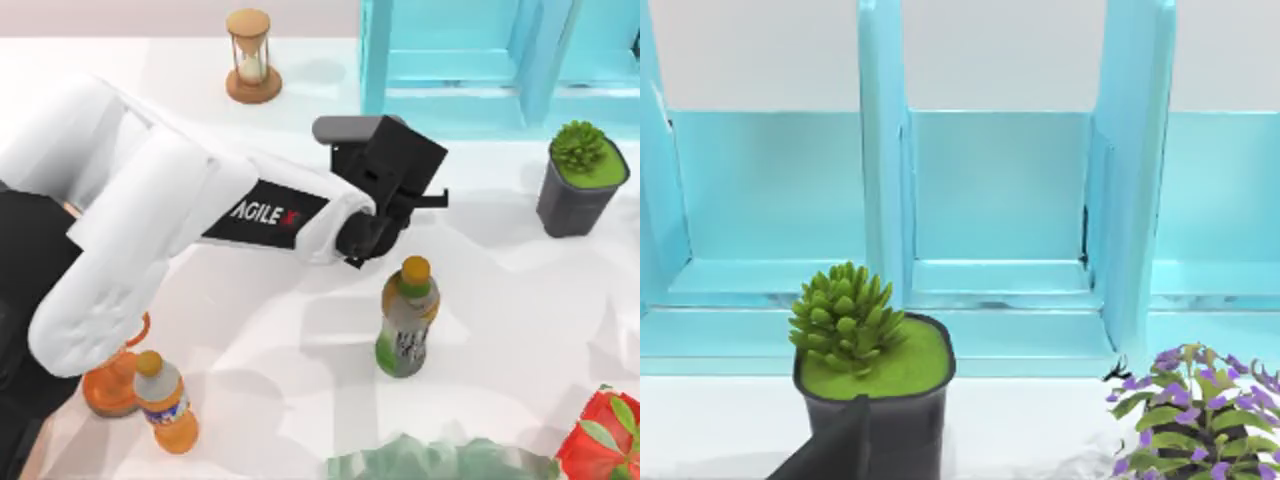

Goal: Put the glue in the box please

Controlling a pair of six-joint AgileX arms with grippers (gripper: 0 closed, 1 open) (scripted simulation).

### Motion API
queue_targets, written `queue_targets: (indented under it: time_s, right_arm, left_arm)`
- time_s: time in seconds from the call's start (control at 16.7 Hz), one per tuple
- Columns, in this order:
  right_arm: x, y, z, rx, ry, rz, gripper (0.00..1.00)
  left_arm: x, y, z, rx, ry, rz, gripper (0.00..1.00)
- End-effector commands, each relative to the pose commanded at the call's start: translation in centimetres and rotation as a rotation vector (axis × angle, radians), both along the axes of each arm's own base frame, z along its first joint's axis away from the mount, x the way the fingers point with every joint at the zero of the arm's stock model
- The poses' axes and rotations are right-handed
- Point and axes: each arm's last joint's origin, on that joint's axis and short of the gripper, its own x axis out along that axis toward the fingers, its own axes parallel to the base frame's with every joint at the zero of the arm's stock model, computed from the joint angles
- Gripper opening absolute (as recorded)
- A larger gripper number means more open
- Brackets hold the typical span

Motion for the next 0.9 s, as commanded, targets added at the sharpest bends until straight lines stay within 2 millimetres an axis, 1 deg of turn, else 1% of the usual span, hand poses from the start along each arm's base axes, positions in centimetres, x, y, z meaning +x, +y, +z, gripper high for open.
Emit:
queue_targets:
  time_s: [0.12,0.18,0.6,0.72,0.78,0.9]
  right_arm:
    - [0.0,0.0,0.0,0.0,0.0,0.0,1.0]
    - [0.0,0.0,0.0,0.0,0.0,0.0,1.0]
    - [0.0,0.0,0.0,0.0,0.0,0.0,1.0]
    - [0.0,0.0,0.0,0.0,0.0,0.0,1.0]
    - [0.0,0.0,0.0,0.0,0.0,0.0,1.0]
    - [0.0,0.0,0.0,0.0,0.0,0.0,1.0]
  left_arm:
    - [0.0,0.0,0.0,0.0,0.0,0.0,0.02]
    - [0.0,0.0,0.0,0.0,0.0,0.0,0.0]
    - [0.0,0.0,0.0,0.0,0.0,0.0,0.0]
    - [0.1,0.0,0.3,-0.004,-0.004,0.001,0.0]
    - [0.2,-0.1,1.1,-0.012,-0.012,0.001,0.0]
    - [0.4,-0.3,3.4,-0.025,-0.027,0.001,0.0]
